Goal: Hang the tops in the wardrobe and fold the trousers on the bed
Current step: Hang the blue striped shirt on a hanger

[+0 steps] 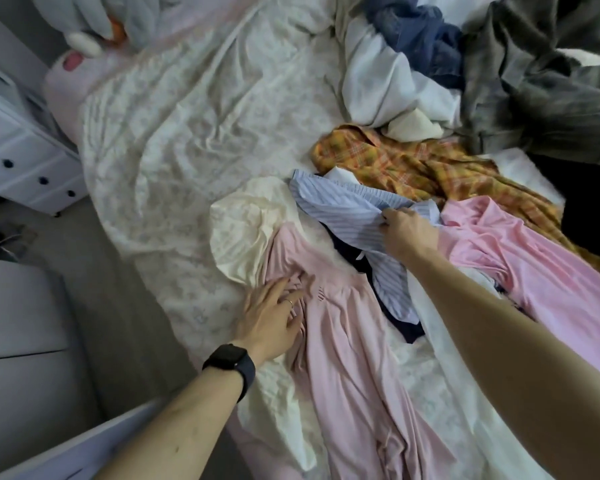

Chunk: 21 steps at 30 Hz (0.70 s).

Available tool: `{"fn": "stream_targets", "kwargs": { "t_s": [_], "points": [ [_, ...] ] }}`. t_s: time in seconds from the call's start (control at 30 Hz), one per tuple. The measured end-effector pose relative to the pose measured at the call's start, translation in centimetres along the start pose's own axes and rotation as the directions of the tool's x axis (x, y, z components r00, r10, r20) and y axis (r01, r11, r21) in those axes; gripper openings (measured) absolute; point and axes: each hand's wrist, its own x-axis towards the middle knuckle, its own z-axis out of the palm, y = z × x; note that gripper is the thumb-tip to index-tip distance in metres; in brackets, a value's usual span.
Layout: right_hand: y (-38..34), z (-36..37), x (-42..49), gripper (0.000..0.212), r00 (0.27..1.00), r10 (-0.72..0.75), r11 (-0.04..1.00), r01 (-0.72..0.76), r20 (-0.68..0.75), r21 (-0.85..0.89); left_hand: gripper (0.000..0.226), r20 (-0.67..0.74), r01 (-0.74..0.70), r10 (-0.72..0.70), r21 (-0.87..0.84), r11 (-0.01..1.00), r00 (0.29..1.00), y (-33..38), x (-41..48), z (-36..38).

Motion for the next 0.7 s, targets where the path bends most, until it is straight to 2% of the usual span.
{"fn": "stream_targets", "kwargs": {
  "t_s": [0.07,0.1,0.13,0.2,0.27,0.33,0.4,0.47,0.5,0.57,0.63,0.7],
  "points": [
    [-1.0,-0.4,-2.8,0.018,0.996,-0.017,0.992,0.028,-0.090,0.123,0.049,0.003,0.081,-0.084,-0.283,0.956,0.996,0.9,-0.3,-1.3],
    [-1.7,-0.9,-4.8,0.015,0.990,-0.025,0.977,0.055,-0.142,0.207,0.047,0.006,0.129,-0.142,-0.461,0.878,0.990,1.5,-0.5,-2.3],
    [-2.4,-1.4,-7.3,0.011,0.982,-0.042,0.954,0.095,-0.186,0.285,0.048,0.014,0.166,-0.200,-0.616,0.770,0.980,2.2,-0.8,-3.4],
    [-3.6,-2.2,-12.9,0.007,0.961,-0.105,0.908,0.198,-0.256,0.369,0.051,0.097,0.235,-0.290,-0.838,0.492,0.952,3.6,-1.6,-5.5],
    [-4.9,-2.9,-18.6,0.015,0.946,-0.153,0.886,0.259,-0.286,0.385,0.055,0.192,0.272,-0.312,-0.933,0.235,0.930,4.6,-2.7,-7.5],
    [-6.2,-3.0,-23.2,0.018,0.945,-0.162,0.880,0.269,-0.285,0.391,0.053,0.211,0.255,-0.286,-0.959,0.124,0.935,5.3,-4.0,-8.4],
    [-7.7,-2.9,-27.9,0.018,0.948,-0.163,0.875,0.267,-0.272,0.405,0.042,0.195,0.245,-0.281,-0.957,0.155,0.940,5.9,-6.6,-8.2],
    [-9.0,-2.1,-32.9,0.013,0.960,-0.167,0.863,0.253,-0.227,0.438,0.036,0.194,0.282,-0.320,-0.925,0.256,0.927,5.7,-10.1,-6.5],
    [-9.4,-1.3,-34.7,0.009,0.971,-0.176,0.854,0.232,-0.162,0.465,0.034,0.178,0.297,-0.340,-0.893,0.338,0.923,5.3,-11.7,-5.4],
    [-9.7,0.3,-38.3,0.010,0.975,-0.206,0.864,0.139,0.087,0.483,0.022,0.157,0.331,-0.368,-0.814,0.477,0.916,4.2,-15.9,-2.8],
    [-9.2,2.0,-41.0,0.033,0.925,-0.216,0.899,0.064,0.313,0.432,0.011,0.170,0.357,-0.373,-0.775,0.521,0.912,3.0,-20.1,-0.5],
    [-8.6,2.9,-42.3,0.047,0.921,-0.136,0.883,-0.054,0.366,0.466,0.017,0.175,0.377,-0.384,-0.745,0.550,0.907,1.8,-23.4,1.2]
  ]
}}
